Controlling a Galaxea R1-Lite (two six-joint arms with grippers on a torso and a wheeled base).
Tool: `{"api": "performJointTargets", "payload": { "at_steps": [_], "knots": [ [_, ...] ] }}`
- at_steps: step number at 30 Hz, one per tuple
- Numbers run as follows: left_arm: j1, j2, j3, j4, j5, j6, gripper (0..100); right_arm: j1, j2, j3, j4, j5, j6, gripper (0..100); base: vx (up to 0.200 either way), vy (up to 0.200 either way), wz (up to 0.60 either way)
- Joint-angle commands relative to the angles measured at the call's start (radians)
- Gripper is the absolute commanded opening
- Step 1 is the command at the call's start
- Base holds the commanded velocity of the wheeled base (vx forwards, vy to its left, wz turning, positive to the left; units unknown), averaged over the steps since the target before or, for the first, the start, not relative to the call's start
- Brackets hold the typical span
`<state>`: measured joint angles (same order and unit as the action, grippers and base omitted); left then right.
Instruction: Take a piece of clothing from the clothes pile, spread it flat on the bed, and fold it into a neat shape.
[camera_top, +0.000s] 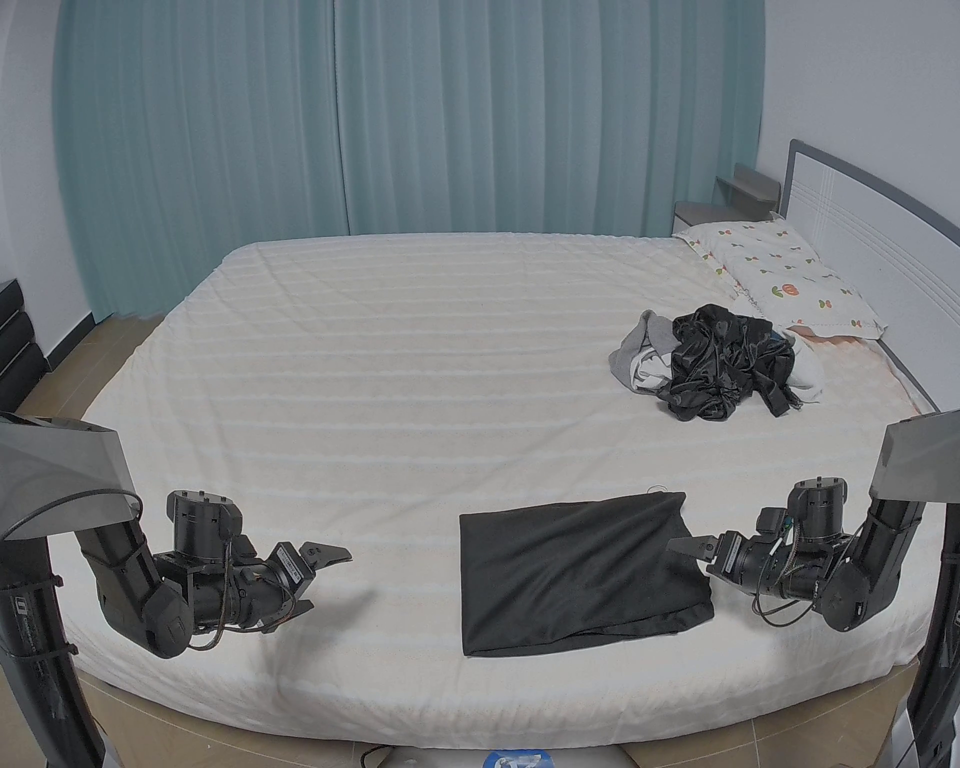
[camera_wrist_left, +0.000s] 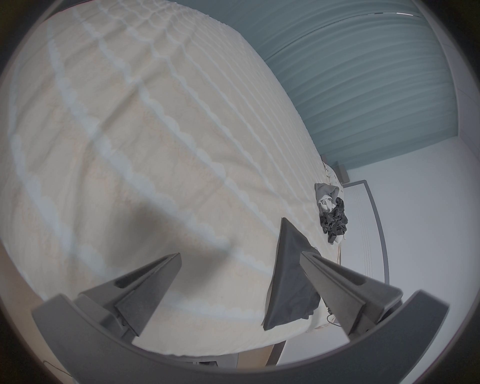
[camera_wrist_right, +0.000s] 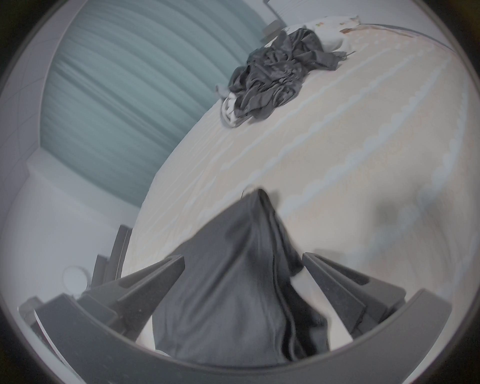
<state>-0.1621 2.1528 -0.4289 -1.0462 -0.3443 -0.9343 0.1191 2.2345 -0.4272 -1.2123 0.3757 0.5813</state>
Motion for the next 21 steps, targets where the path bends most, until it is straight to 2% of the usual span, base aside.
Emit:
{"api": "performJointTargets", "payload": {
  "at_steps": [1,7,8,21],
  "knots": [
    [0.0,0.006,-0.002,-0.002,-0.001,0.0,100,-0.001,0.028,0.008,-0.006,0.002,-0.018,100,0.0,0.0,0.0],
    [0.0,0.006,-0.002,-0.002,0.001,0.0,100,-0.004,0.056,0.001,-0.041,0.002,-0.026,100,0.0,0.0,0.0],
    [0.0,0.006,-0.002,-0.002,0.001,0.0,100,-0.004,0.056,0.004,-0.039,0.002,-0.028,0,0.0,0.0,0.0],
    [0.0,0.006,-0.002,-0.002,0.001,0.0,100,-0.033,0.037,0.084,-0.042,0.0,-0.106,0,0.0,0.0,0.0]
  ]
}}
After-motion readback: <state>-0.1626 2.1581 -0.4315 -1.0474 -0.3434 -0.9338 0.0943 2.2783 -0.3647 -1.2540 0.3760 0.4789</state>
